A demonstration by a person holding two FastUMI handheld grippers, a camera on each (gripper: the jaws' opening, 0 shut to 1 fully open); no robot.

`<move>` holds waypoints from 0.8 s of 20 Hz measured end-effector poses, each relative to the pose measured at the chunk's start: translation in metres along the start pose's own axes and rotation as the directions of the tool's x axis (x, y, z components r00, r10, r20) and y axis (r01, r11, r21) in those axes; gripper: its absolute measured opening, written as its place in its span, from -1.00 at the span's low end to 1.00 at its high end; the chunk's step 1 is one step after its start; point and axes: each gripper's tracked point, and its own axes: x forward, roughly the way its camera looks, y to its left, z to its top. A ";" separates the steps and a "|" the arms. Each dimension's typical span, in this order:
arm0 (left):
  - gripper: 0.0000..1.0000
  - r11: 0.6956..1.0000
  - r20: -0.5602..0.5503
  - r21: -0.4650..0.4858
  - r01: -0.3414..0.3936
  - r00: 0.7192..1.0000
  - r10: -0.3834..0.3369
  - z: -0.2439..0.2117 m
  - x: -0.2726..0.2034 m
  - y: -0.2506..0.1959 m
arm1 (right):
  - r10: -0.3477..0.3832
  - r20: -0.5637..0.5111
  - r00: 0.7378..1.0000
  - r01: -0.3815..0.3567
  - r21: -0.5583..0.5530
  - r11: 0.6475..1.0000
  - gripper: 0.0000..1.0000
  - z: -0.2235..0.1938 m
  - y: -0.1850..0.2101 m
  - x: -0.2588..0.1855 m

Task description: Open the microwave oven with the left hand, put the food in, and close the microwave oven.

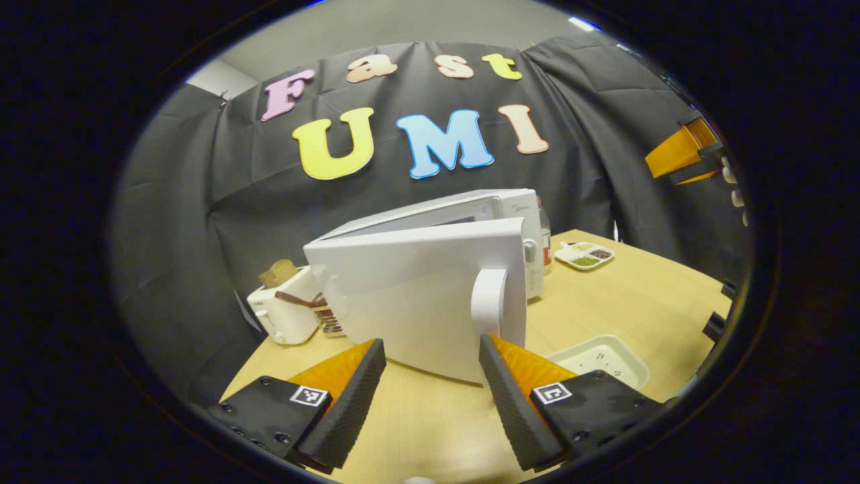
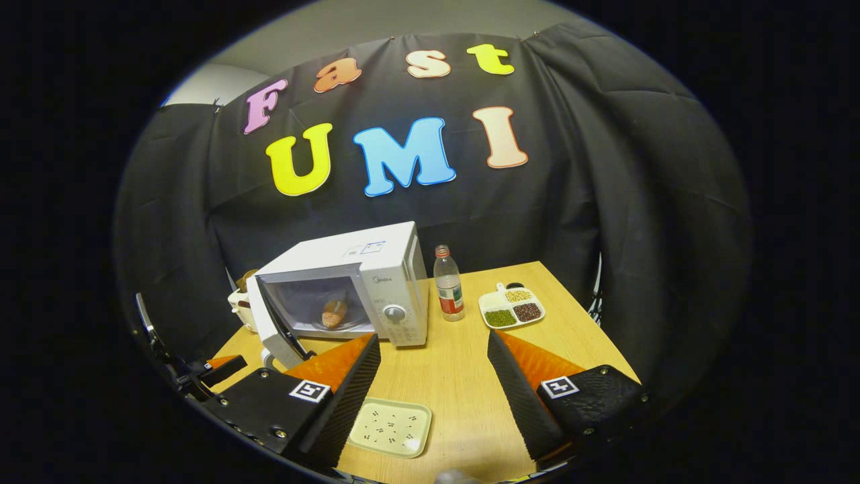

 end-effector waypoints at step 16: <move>0.90 0.999 0.080 0.004 0.046 0.996 -0.047 0.056 0.135 -0.055 | -0.028 -0.041 0.999 0.028 0.019 0.999 0.97 0.000 -0.018 0.024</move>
